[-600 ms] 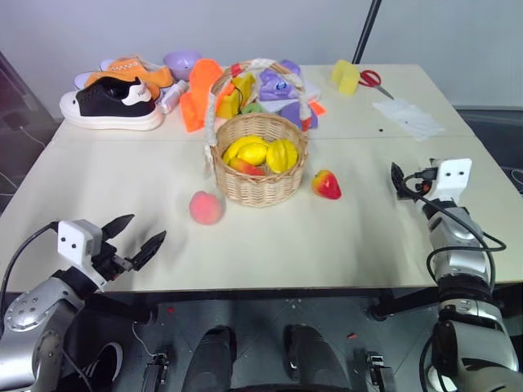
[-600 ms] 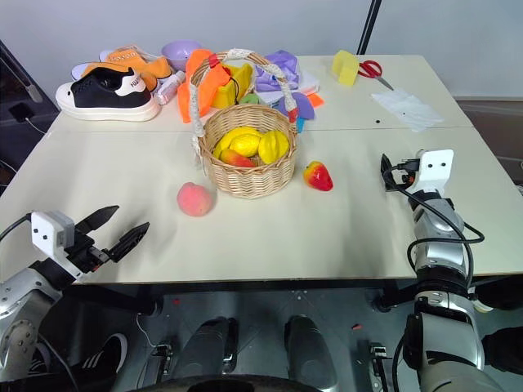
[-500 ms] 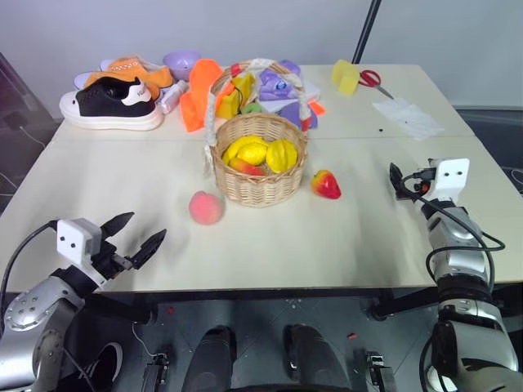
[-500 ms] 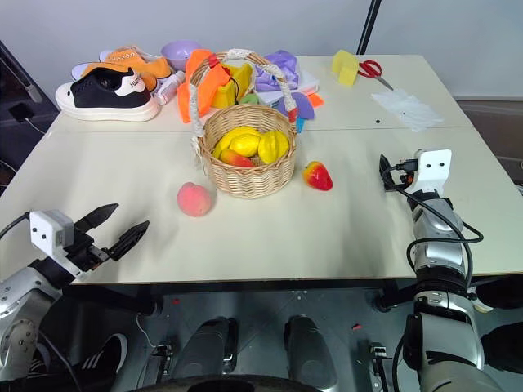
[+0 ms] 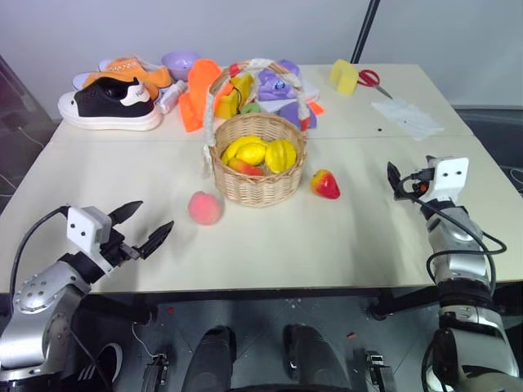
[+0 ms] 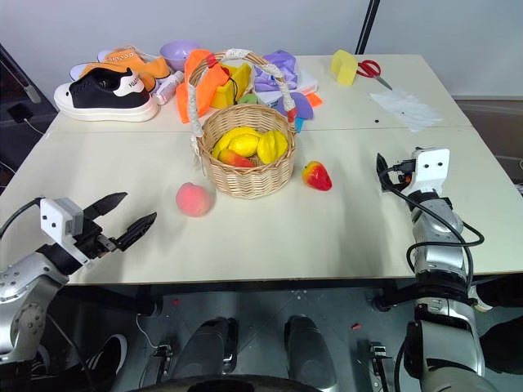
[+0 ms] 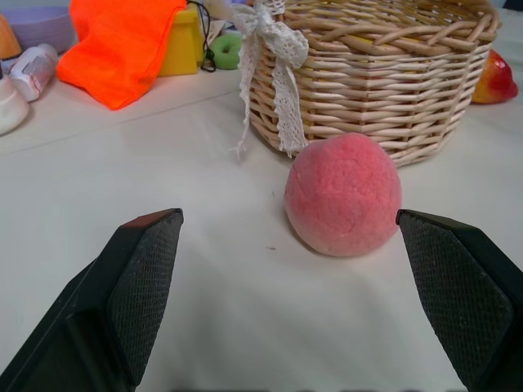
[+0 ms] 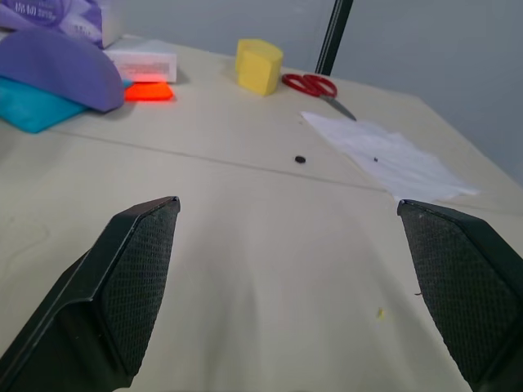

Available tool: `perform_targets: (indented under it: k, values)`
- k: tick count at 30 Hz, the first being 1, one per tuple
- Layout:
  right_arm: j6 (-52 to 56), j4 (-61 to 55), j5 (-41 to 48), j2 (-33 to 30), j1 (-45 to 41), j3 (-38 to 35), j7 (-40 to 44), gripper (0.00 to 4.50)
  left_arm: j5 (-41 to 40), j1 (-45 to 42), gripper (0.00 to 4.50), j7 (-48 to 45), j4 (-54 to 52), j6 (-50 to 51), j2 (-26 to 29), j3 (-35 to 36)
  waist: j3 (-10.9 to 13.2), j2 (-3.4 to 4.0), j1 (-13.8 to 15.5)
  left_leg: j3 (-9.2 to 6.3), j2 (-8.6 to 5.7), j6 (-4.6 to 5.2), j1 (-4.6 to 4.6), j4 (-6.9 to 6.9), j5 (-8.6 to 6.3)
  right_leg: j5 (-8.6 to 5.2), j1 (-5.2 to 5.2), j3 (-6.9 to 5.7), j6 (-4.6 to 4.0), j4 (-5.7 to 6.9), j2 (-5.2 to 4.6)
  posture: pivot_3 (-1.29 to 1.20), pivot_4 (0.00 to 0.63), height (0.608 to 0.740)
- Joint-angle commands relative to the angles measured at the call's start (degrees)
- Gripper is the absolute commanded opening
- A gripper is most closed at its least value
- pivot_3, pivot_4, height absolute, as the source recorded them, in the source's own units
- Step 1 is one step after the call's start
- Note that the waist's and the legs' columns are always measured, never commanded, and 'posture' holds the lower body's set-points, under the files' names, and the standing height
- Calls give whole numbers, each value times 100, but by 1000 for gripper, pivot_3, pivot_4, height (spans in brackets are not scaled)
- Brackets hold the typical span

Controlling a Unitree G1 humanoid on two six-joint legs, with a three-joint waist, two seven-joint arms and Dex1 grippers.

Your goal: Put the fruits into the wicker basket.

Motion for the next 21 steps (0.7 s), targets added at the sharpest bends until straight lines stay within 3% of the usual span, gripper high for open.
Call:
perform_targets:
  k: [1,14,21]
  values:
    - [-1,-295,79,-6,-11,-84,-9,4455,-73,-67,4500,-45,-85,-31,23,29,0,0,0,0,0,0,0,0,0,0,0,0,0,0,0,0,150,740]
    - [-11,-401,176,-21,39,-30,382,4455,-188,-289,4500,-311,-165,-193,-58,-22,0,0,1,1,-2,0,0,1,0,0,0,0,0,0,-1,0,150,740]
    - [574,-1787,720,-52,531,-45,949,4455,-524,-537,4500,-545,-411,271,36,-358,1,1,16,0,2,0,-1,2,0,1,1,0,2,0,-1,0,150,740]
